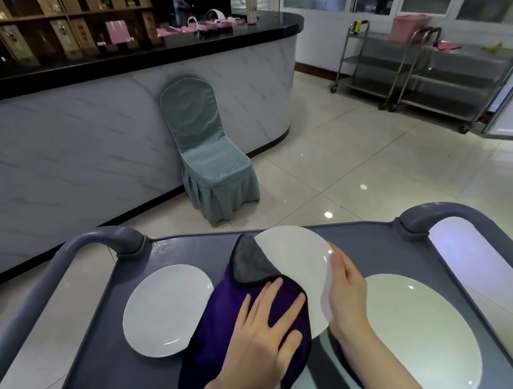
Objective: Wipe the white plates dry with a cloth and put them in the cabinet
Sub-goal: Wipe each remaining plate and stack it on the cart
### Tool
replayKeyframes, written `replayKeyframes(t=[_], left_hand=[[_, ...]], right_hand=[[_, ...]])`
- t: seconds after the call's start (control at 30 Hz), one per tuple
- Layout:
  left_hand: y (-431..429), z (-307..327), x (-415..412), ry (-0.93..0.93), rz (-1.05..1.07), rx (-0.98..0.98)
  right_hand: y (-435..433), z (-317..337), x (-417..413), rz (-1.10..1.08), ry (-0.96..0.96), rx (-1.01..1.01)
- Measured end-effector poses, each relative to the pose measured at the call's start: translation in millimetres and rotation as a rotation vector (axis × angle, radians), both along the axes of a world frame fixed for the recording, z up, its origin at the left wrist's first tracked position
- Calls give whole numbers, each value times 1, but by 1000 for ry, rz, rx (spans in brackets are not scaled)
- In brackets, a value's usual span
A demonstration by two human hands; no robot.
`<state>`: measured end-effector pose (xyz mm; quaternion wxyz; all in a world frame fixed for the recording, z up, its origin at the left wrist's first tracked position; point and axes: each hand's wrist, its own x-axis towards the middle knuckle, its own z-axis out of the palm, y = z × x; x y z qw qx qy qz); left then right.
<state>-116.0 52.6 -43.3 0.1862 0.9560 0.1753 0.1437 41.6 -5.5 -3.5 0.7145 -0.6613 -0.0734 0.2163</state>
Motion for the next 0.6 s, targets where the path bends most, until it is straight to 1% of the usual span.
replayKeyframes(t=[0.07, 0.13, 0.23, 0.33, 0.4, 0.43, 0.53, 0.6], left_hand=[[6, 4, 14, 65, 45, -34], [13, 7, 30, 120, 25, -47], [29, 13, 48, 109, 16, 34], [55, 12, 48, 120, 124, 51], [66, 6, 40, 193, 211, 63], [67, 2, 35, 227, 223, 49], [46, -13, 18, 247, 164, -46], [24, -20, 14, 231, 104, -11]], right_hand=[[1, -3, -8, -5, -9, -10], [2, -9, -19, 40, -13, -31], [1, -16, -32, 95, 37, -46], [0, -11, -26, 77, 10, -31], [-2, -3, -15, 27, -17, -27], [-3, 1, -9, 1, -25, -28], [-2, 7, 3, -47, -55, -22], [1, 6, 1, -49, -79, -33]])
